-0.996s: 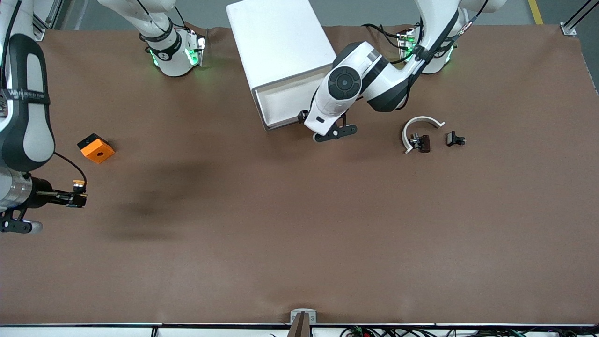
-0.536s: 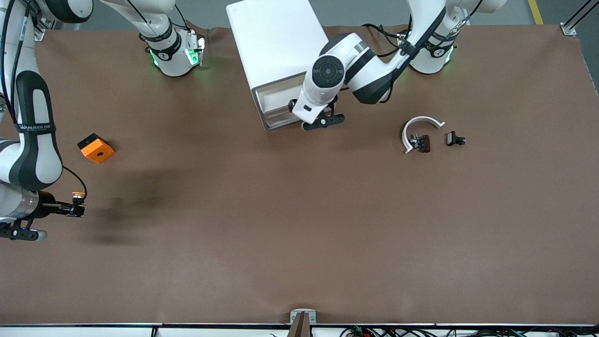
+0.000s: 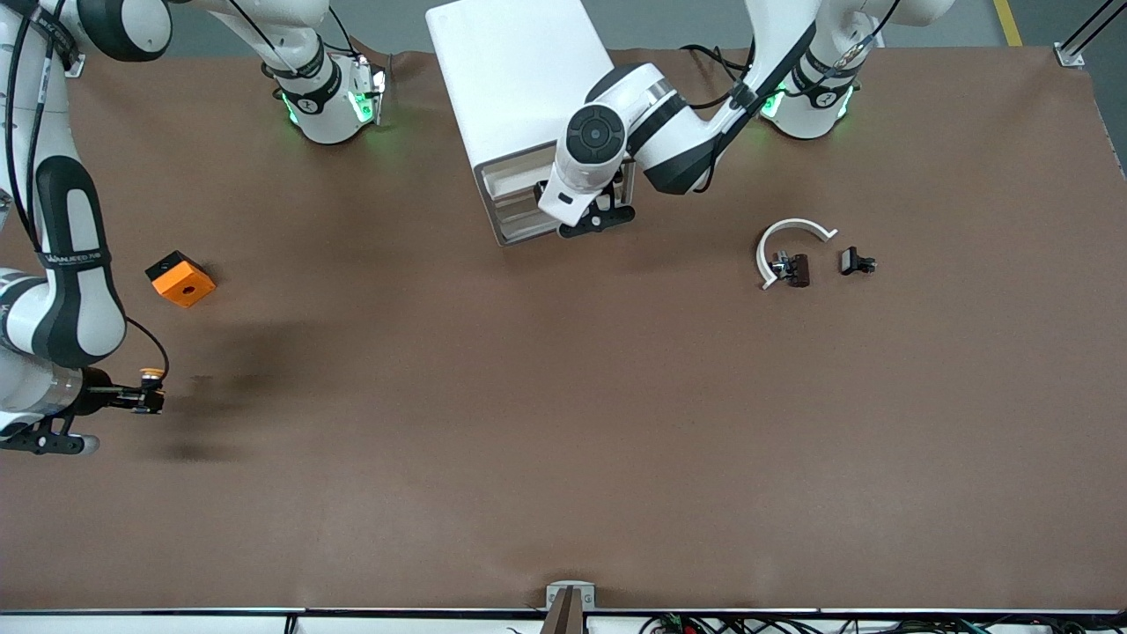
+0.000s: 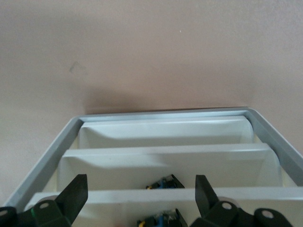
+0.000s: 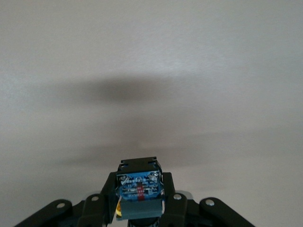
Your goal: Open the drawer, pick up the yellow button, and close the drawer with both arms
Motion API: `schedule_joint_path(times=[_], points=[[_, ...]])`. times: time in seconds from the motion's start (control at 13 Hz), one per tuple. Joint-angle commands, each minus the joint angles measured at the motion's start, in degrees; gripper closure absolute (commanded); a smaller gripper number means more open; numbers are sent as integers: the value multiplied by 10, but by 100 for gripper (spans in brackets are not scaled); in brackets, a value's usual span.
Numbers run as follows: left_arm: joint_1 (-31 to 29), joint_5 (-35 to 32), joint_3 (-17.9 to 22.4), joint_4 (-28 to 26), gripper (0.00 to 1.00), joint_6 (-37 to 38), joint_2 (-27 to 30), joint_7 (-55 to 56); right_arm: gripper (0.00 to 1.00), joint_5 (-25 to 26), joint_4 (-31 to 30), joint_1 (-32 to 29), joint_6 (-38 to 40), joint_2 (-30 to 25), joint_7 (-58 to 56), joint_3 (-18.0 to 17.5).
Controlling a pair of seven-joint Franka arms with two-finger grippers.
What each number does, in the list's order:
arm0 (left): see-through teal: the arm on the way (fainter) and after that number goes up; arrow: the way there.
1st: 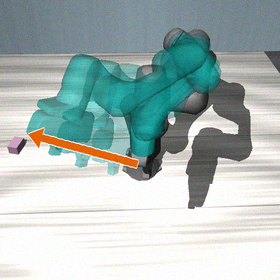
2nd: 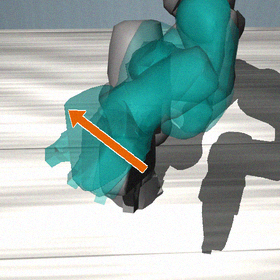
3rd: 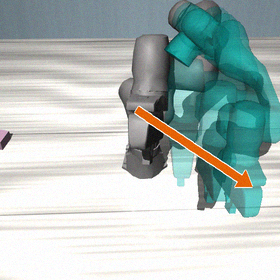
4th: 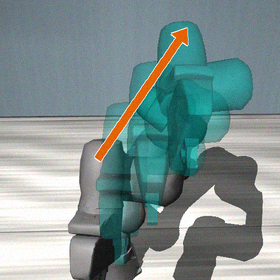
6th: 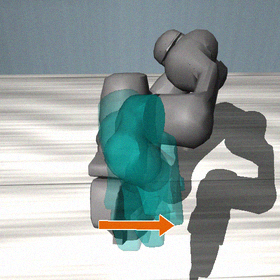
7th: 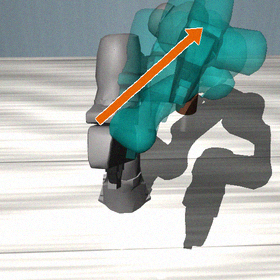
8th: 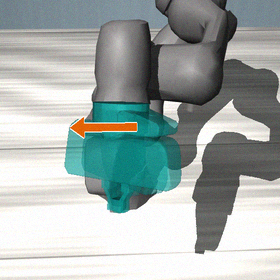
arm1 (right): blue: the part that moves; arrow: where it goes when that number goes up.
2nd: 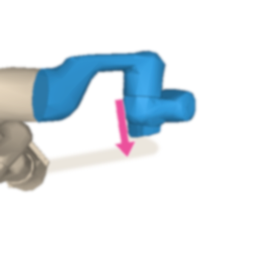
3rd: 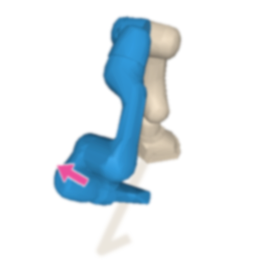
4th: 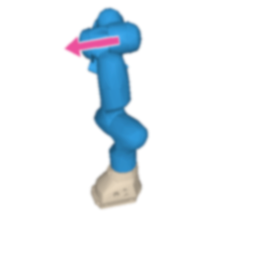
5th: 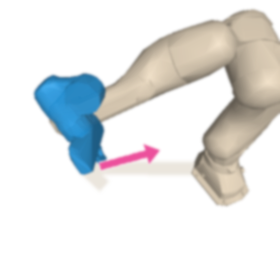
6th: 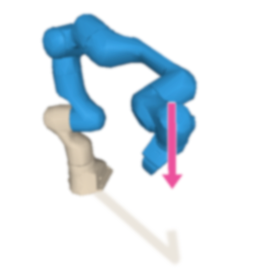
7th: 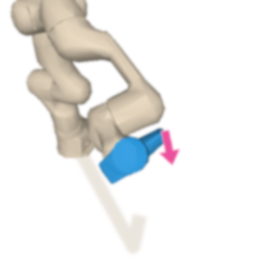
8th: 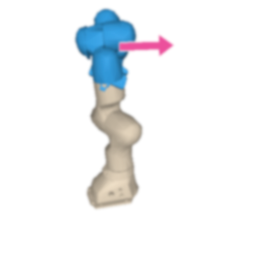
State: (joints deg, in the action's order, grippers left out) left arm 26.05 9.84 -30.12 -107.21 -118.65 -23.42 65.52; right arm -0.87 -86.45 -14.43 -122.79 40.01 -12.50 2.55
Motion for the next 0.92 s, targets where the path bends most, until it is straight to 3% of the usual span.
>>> schedule_joint_path(times=[0.0, 0.38, 0.84], points=[[5, 12, -22, 2, 0, 1, 1, 10, 100, -3, -45, 5, -20, -5, -1, -4], [15, 35, -25, 2, 0, 1, -1, 10, 100, -3, -268, 20, -195, -114, 0, -6], [-6, 25, -16, 25, 0, 6, 6, 8, 100, -2, -323, 31, -200, -166, -6, -5]])
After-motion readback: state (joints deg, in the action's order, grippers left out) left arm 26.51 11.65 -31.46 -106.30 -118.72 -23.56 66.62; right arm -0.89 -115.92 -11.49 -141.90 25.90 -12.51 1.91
